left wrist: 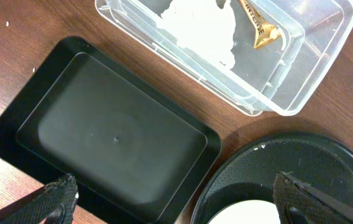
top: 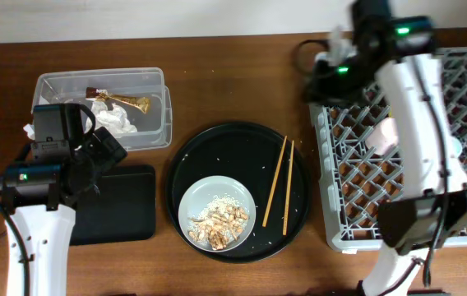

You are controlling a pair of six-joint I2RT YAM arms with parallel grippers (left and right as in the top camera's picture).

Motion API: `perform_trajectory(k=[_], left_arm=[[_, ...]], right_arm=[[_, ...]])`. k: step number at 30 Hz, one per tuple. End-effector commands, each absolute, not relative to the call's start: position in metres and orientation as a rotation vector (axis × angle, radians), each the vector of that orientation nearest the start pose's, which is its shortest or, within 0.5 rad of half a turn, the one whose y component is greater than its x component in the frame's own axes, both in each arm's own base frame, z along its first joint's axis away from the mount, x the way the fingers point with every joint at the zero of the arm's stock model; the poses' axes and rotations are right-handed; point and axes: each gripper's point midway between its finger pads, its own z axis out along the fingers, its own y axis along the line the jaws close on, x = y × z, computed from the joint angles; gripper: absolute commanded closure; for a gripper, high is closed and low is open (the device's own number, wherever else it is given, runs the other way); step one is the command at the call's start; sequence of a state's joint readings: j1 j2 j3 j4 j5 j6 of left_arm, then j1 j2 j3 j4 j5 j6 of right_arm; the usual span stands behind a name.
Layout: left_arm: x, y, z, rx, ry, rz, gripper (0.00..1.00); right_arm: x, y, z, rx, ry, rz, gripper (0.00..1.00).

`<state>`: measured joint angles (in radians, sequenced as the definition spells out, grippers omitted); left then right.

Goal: Sort waste into correct bins and load items into the dishwasher rack
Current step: 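Move the right gripper over the wooden chopsticks on the round tray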

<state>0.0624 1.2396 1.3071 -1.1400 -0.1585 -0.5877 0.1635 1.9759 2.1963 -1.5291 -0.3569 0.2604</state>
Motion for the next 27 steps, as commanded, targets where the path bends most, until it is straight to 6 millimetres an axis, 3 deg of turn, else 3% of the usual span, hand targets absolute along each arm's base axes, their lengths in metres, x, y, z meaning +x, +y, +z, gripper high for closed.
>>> perform_trajectory(k=[1,5,7,10,12,14,17,21,27], left_arm=[[0.287,0.049,0.229,-0.901,2.445,0.041,0.01],[0.287,0.049,0.229,-0.901,2.445,0.041,0.00],[0.287,0.049,0.229,-0.901,2.445,0.041,0.01],[0.287,0.049,0.229,-0.901,2.445,0.041,0.01],[0.287,0.049,0.229,-0.901,2.445,0.041,0.00],[0.287,0.049,0.229,-0.901,2.445,0.041,0.01],[0.287,0.049,0.229,-0.901,2.445,0.041,0.01],[0.287,0.049,0.229,-0.901,2.445,0.041,0.00],[0.287,0.049,0.229,-0.901,2.445,0.041,0.01]], right_arm=[[0.387,0.157,0.241,0.101,2.907,0.435,0.02],[0.382,0.181,0.222,-0.086,2.886,0.084,0.02],[0.382,0.180,0.214,-0.108,2.891,-0.007,0.02],[0.383,0.185,0.201,-0.115,2.929,0.007,0.01],[0.379,0.193,0.198,-0.124,2.956,0.071,0.14],[0.374,0.192,0.197,-0.120,2.980,0.068,0.33],[0.367,0.186,0.185,-0.121,3.022,0.024,0.33],[0.351,0.179,0.131,0.025,3.137,-0.050,0.42],[0.340,0.171,0.083,0.035,3.186,-0.102,0.44]])
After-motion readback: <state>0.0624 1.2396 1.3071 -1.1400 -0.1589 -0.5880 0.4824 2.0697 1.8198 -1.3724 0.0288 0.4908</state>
